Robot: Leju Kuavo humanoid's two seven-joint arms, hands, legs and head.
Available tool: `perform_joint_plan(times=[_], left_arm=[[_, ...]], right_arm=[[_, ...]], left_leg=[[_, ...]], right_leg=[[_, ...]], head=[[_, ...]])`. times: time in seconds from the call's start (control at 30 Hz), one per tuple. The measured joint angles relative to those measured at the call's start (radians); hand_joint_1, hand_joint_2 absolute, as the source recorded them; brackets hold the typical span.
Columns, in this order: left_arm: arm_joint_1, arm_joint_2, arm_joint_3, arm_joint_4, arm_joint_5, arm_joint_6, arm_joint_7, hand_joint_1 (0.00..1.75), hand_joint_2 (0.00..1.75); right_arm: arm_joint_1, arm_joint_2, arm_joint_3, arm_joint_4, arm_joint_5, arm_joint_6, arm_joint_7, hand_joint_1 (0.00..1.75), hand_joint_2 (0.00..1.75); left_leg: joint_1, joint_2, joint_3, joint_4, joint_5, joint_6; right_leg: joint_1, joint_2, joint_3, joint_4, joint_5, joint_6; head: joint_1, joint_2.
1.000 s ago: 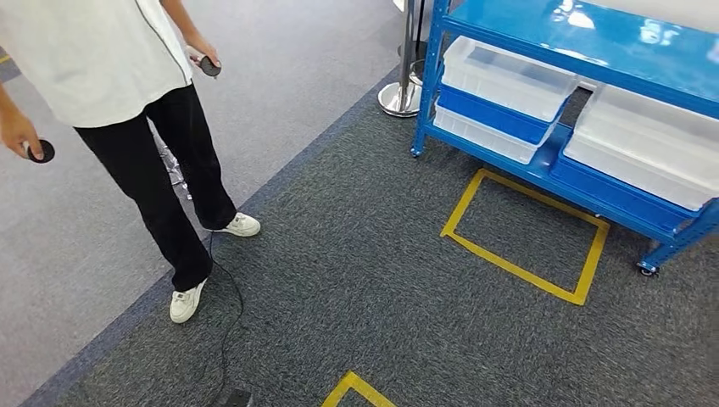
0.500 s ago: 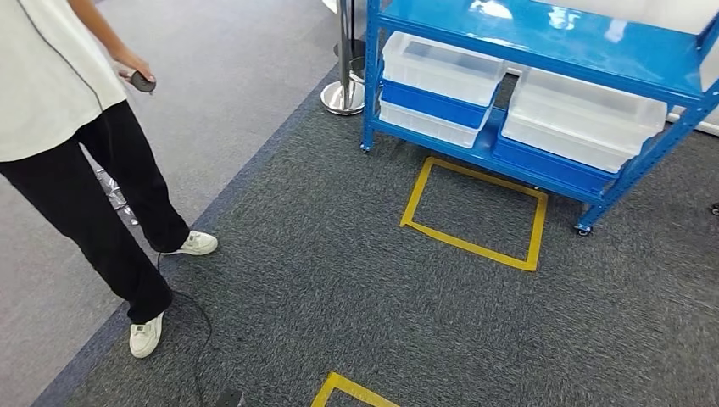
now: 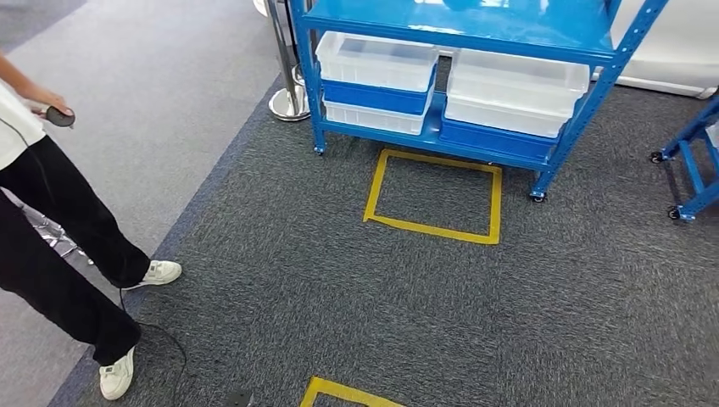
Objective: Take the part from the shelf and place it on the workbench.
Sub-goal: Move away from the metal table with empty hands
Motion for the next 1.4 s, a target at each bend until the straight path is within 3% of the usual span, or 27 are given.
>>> perform_joint_plan(times=[0.03, 0.07, 0.1, 0.17, 0.23, 0.3, 0.37, 0.43, 0.5, 0.53, 0.6, 1.4], left_arm=[[0.002, 0.0, 0.0, 0.0, 0.0, 0.0, 0.001, 0.0, 0.0], [0.002, 0.0, 0.0, 0.0, 0.0, 0.0, 0.002, 0.0, 0.0], [0.002, 0.0, 0.0, 0.0, 0.0, 0.001, 0.002, 0.0, 0.0], [0.002, 0.002, 0.0, 0.0, 0.0, 0.002, 0.002, 0.0, 0.0], [0.0, 0.006, 0.002, 0.0, 0.002, 0.003, 0.0, 0.0, 0.0], [-0.002, 0.006, 0.003, 0.0, 0.005, 0.003, -0.003, 0.0, 0.0], [-0.004, 0.005, 0.004, 0.0, 0.008, 0.001, -0.004, 0.0, 0.0], [-0.003, 0.004, 0.007, 0.0, 0.009, -0.001, -0.003, 0.0, 0.0], [-0.002, 0.003, 0.012, 0.0, 0.013, 0.0, 0.005, 0.0, 0.0], [-0.003, 0.003, 0.014, 0.0, 0.016, 0.001, 0.012, 0.0, 0.0], [-0.006, 0.002, 0.02, 0.0, 0.021, 0.002, 0.026, 0.0, 0.0], [-0.008, -0.002, 0.047, 0.0, 0.031, 0.007, 0.073, 0.0, 0.0]], right_arm=[[0.0, 0.0, -0.001, 0.0, 0.0, 0.0, 0.0, 0.0, 0.0], [0.0, 0.0, -0.002, 0.0, 0.0, 0.0, 0.0, 0.0, 0.0], [0.0, 0.0, -0.003, 0.0, 0.0, 0.0, 0.001, 0.0, 0.0], [0.0, 0.004, -0.005, 0.0, 0.004, 0.0, 0.003, 0.0, 0.0], [-0.001, 0.009, -0.005, 0.0, 0.023, -0.004, -0.002, 0.0, 0.0], [0.001, 0.01, -0.005, 0.0, 0.045, -0.006, -0.009, 0.0, 0.0], [0.004, 0.01, -0.005, 0.0, 0.055, -0.004, -0.011, 0.0, 0.0], [0.003, 0.011, -0.005, 0.0, 0.057, -0.002, -0.011, 0.0, 0.0], [0.001, 0.011, -0.005, 0.0, 0.057, -0.002, -0.011, 0.0, 0.0], [0.001, 0.01, -0.005, 0.0, 0.056, -0.002, -0.01, 0.0, 0.0], [0.002, 0.01, -0.005, 0.0, 0.052, -0.002, -0.008, 0.0, 0.0], [0.0, 0.011, -0.005, 0.0, 0.068, -0.001, -0.005, 0.0, 0.0]], left_leg=[[0.0, -0.002, -0.012, 0.021, 0.005, 0.003], [-0.001, -0.005, -0.006, 0.001, 0.031, 0.008], [-0.003, -0.011, 0.015, -0.05, 0.069, 0.015], [-0.005, -0.055, 0.071, -0.185, 0.134, 0.035], [-0.008, -0.091, 0.098, -0.254, 0.152, 0.047], [-0.01, -0.083, 0.102, -0.269, 0.155, 0.048], [-0.005, -0.066, 0.111, -0.288, 0.168, 0.052], [-0.007, -0.055, 0.111, -0.291, 0.166, 0.045], [-0.016, -0.048, 0.105, -0.278, 0.155, 0.038], [-0.018, -0.043, 0.104, -0.273, 0.153, 0.04], [-0.019, -0.038, 0.104, -0.271, 0.153, 0.041], [-0.018, -0.037, 0.103, -0.271, 0.153, 0.043]], right_leg=[[0.002, 0.013, 0.0, 0.001, 0.0, 0.0], [0.005, 0.028, 0.001, 0.001, 0.0, -0.001], [0.007, 0.041, 0.003, 0.002, 0.0, -0.001], [0.01, 0.065, 0.005, 0.003, 0.001, 0.001], [0.005, 0.085, -0.001, 0.003, 0.004, 0.009], [0.0, 0.103, -0.006, -0.002, 0.011, 0.023], [0.001, 0.084, -0.011, 0.008, 0.002, 0.034], [0.003, 0.039, -0.015, 0.017, -0.004, 0.035], [0.003, 0.023, -0.01, 0.003, 0.007, 0.024], [0.002, 0.024, -0.007, -0.005, 0.017, 0.021], [0.001, 0.026, -0.008, -0.004, 0.02, 0.026], [0.002, 0.026, -0.01, -0.006, 0.02, 0.028]], head=[[0.0, 0.0], [0.0, 0.0], [0.0, 0.0], [0.001, 0.0], [0.001, 0.0], [0.0, 0.0], [0.001, 0.0], [0.003, 0.0], [0.001, 0.0], [0.0, 0.0], [0.0, 0.0], [0.0, 0.0]])
